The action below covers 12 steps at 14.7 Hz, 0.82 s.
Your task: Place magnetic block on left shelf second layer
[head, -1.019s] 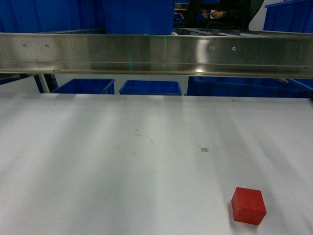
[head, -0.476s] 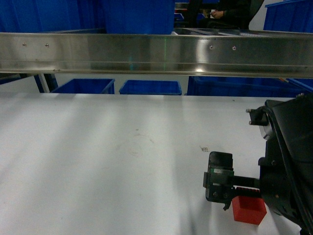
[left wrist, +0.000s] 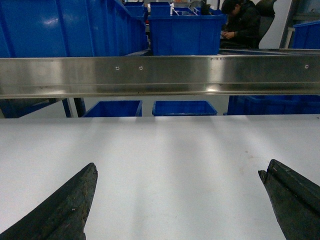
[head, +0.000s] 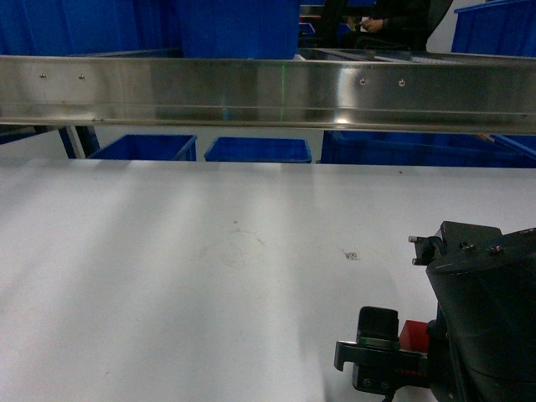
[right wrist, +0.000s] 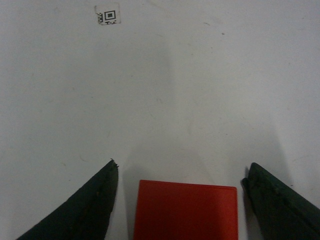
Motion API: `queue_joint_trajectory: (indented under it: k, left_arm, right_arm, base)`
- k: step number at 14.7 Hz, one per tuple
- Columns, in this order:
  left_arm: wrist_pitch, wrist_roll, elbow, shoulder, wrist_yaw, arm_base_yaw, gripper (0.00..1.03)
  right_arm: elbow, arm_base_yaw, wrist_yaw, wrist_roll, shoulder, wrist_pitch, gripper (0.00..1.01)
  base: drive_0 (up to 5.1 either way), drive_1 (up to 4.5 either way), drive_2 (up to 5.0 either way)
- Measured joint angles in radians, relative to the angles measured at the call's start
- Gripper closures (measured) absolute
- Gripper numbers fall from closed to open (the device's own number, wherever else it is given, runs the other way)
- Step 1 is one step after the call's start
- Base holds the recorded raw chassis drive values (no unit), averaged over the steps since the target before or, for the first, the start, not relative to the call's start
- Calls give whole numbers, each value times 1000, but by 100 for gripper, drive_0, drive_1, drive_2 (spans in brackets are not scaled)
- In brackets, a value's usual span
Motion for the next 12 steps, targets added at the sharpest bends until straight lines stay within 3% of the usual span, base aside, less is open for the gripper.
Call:
queue_joint_trajectory:
  k: [4, 5, 7, 9, 10, 11, 12]
  left_arm:
    - [0, 0, 0, 0, 0, 0, 5]
    - [0, 0, 0, 0, 0, 0, 5]
    - [0, 0, 0, 0, 0, 0, 5]
    - [0, 0, 0, 0, 0, 0, 5]
    - [0, 0, 0, 0, 0, 0, 5]
    - [0, 0, 0, 0, 0, 0, 5]
    - [0, 0, 0, 0, 0, 0, 5]
  right_arm:
    - [-16, -10, 2, -49, -8, 22, 66]
    - [-25, -16, -3, -64, -18, 29, 67]
    - [-92, -65, -42, -189, -147, 43, 67]
    - [-112, -165, -125, -337, -359, 2, 67]
    - [-129, -262, -198, -436, -501, -51, 67]
    - [-147, -354, -263, -498, -606, -100, 67]
    - [-155, -487, -347, -546, -739, -149, 67]
  base:
    - [0, 0, 0]
    - [0, 0, 0]
    - [0, 0, 0]
    - [0, 0, 0]
    - [0, 0, 0]
    - [0, 0, 0]
    - [0, 0, 0]
